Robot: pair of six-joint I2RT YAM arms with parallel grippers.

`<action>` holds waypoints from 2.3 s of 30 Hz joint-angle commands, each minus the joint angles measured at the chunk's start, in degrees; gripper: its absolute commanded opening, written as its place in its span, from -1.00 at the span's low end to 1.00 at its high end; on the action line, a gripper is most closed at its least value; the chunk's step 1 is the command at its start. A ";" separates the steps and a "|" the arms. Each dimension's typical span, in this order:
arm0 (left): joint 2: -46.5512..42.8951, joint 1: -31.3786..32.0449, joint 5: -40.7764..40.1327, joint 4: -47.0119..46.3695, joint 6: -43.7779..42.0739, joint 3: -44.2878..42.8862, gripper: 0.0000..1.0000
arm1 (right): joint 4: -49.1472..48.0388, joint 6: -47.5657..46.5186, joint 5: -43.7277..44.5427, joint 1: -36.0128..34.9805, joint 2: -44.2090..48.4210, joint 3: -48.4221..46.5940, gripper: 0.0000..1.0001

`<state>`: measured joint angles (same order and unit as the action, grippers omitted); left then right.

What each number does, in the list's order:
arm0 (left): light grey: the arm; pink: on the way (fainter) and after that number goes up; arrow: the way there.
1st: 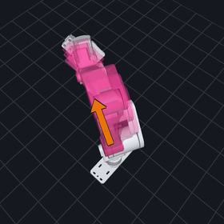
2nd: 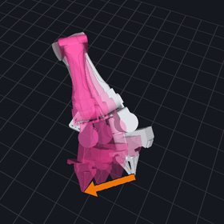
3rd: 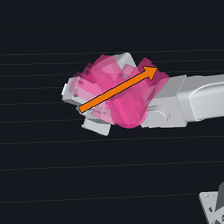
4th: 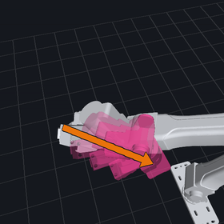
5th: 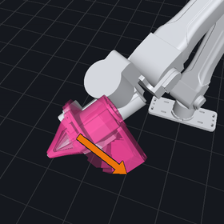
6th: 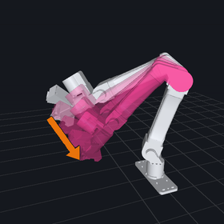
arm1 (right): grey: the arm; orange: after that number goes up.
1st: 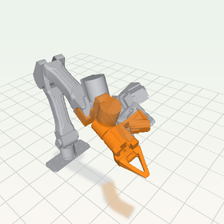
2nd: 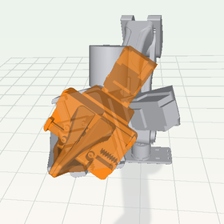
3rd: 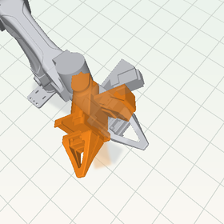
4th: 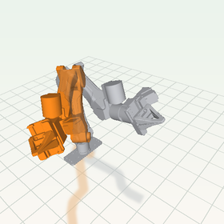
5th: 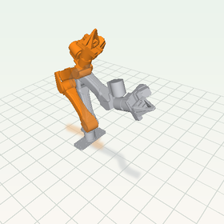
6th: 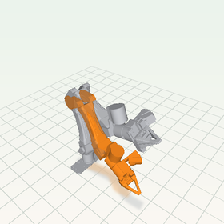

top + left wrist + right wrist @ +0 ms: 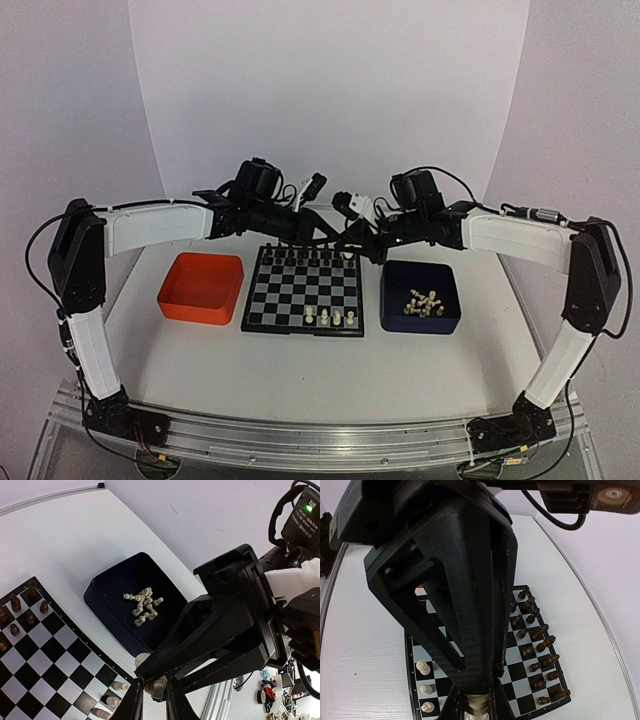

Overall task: Set up the chess pieces on the board
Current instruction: Place the chess piece on the chessboard.

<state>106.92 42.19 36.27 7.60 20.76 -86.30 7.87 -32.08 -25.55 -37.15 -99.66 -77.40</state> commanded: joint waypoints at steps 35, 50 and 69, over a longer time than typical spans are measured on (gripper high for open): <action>-4.12 0.35 -19.42 5.97 -6.18 -1.95 -1.00 | -2.33 4.46 3.25 -0.91 2.64 0.58 0.75; -9.80 0.66 -35.30 26.41 -3.90 -0.65 -1.00 | -2.31 22.46 43.96 -0.84 7.72 4.86 0.84; -9.93 9.92 -42.14 27.43 10.76 8.40 -1.00 | -2.25 28.76 55.37 -0.29 9.96 9.37 0.89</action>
<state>97.78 50.24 -3.82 37.07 28.43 -76.94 6.79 -5.10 26.64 -37.63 -92.41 -68.62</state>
